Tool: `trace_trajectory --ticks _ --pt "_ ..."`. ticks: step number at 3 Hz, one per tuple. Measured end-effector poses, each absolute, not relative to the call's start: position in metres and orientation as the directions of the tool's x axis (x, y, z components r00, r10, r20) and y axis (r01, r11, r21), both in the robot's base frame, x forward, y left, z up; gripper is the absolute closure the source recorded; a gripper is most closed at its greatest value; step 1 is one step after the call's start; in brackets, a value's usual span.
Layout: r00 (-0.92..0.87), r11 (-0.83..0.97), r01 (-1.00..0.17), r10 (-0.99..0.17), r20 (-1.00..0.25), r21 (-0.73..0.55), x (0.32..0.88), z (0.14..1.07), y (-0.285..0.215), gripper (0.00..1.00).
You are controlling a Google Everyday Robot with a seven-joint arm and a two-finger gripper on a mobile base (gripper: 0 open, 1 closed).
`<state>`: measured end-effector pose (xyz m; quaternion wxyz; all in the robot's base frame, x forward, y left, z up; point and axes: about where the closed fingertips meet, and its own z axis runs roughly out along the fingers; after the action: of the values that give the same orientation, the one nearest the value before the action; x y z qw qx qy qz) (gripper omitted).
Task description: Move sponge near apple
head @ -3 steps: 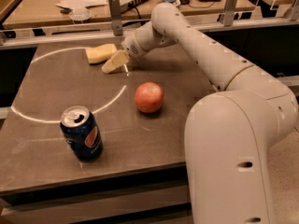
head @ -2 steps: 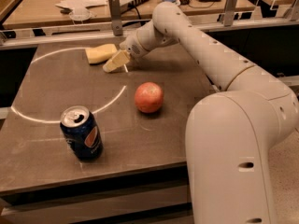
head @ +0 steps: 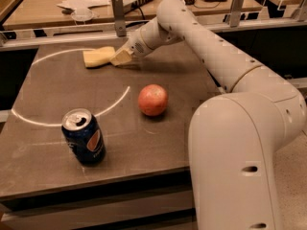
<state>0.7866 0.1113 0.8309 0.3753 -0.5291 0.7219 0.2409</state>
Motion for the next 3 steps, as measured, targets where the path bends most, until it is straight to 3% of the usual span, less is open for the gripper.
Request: trace_trajectory --ticks 2,3 --pt "-0.154 0.358 -0.93 -0.574 -0.804 -0.077 0.771 0.851 0.087 1.0" --pt "-0.124 0.464 -0.869 -0.539 -0.833 -0.171 0.728 0.916 0.017 1.0"
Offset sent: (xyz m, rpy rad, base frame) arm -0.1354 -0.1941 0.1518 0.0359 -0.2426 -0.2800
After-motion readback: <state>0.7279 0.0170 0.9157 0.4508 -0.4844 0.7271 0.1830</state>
